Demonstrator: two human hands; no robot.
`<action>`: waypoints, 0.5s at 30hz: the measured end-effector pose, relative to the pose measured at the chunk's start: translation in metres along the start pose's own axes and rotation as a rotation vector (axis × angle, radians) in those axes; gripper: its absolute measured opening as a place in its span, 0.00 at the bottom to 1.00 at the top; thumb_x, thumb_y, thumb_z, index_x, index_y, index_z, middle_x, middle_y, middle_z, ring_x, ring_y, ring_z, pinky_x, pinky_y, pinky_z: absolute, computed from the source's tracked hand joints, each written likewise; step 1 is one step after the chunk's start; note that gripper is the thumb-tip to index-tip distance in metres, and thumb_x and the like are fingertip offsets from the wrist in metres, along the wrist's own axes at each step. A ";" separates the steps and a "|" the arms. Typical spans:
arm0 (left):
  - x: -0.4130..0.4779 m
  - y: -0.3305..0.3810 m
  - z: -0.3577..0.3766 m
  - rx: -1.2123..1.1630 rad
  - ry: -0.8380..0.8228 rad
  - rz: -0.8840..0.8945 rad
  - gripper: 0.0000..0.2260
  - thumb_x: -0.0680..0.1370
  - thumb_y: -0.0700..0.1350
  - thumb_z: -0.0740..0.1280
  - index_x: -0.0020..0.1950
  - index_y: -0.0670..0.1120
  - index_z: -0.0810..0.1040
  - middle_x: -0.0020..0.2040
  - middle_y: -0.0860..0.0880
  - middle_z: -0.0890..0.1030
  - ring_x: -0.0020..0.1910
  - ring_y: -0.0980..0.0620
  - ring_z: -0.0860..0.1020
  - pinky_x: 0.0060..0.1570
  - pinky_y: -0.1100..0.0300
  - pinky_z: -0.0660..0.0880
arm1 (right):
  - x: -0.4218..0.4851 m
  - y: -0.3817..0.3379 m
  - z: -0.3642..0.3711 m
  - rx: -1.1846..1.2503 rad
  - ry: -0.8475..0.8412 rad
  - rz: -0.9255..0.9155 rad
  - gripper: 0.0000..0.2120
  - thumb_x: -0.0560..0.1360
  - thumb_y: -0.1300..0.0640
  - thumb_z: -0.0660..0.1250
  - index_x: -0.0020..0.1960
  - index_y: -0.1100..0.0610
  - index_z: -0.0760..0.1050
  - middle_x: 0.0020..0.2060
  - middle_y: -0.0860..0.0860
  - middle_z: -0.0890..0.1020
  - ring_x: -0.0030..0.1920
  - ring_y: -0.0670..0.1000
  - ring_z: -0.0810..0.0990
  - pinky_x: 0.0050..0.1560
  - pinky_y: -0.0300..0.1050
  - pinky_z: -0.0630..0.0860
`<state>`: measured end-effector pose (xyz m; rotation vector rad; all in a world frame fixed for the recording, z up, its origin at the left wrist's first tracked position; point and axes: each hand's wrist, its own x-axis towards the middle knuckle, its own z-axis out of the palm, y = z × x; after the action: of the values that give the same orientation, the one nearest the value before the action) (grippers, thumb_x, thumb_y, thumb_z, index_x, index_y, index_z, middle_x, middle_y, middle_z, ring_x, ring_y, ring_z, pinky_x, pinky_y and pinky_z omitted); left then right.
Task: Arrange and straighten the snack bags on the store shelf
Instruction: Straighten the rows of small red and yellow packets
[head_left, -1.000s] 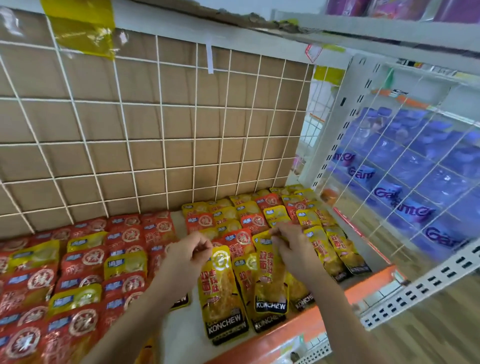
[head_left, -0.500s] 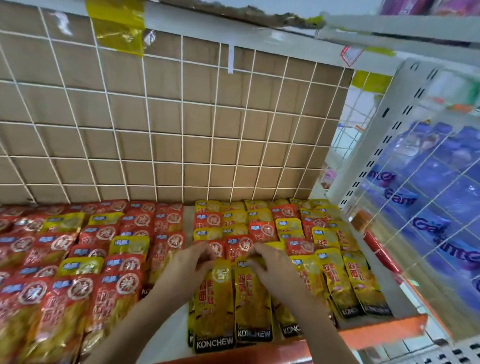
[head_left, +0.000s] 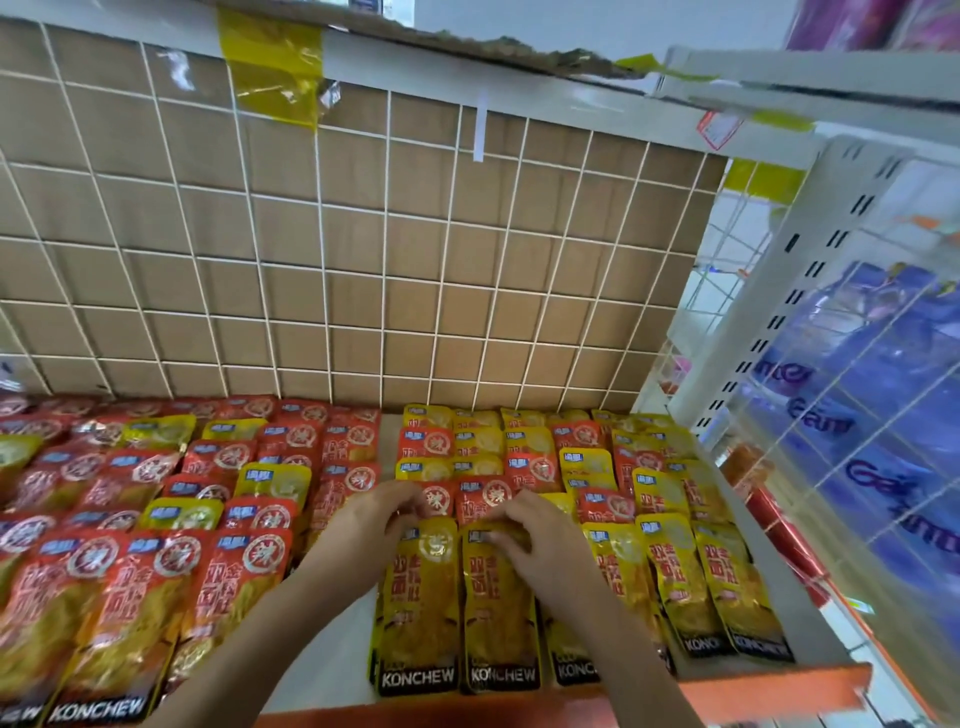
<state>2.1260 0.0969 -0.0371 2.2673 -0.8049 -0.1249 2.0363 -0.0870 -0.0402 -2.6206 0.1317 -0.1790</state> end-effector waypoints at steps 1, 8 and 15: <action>0.000 -0.001 -0.001 0.000 -0.004 0.000 0.07 0.78 0.38 0.61 0.48 0.47 0.77 0.44 0.59 0.75 0.46 0.60 0.75 0.41 0.71 0.71 | 0.000 0.000 0.000 0.002 0.007 -0.004 0.10 0.77 0.50 0.61 0.57 0.49 0.74 0.49 0.40 0.71 0.52 0.39 0.69 0.51 0.28 0.64; 0.001 0.000 -0.005 0.004 0.019 0.045 0.03 0.79 0.44 0.62 0.48 0.50 0.75 0.43 0.57 0.75 0.43 0.61 0.73 0.39 0.71 0.69 | 0.007 0.006 -0.009 0.013 0.145 -0.009 0.09 0.77 0.53 0.63 0.55 0.51 0.76 0.51 0.44 0.77 0.54 0.42 0.74 0.58 0.39 0.71; 0.025 -0.004 -0.006 0.085 0.017 0.007 0.09 0.79 0.45 0.62 0.59 0.49 0.75 0.55 0.54 0.73 0.51 0.56 0.71 0.45 0.66 0.67 | 0.029 0.008 -0.014 -0.106 0.091 0.020 0.14 0.78 0.51 0.62 0.61 0.53 0.73 0.58 0.49 0.76 0.61 0.48 0.73 0.62 0.44 0.69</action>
<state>2.1500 0.0884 -0.0317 2.3421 -0.8236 -0.0693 2.0620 -0.1039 -0.0294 -2.7157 0.2037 -0.2926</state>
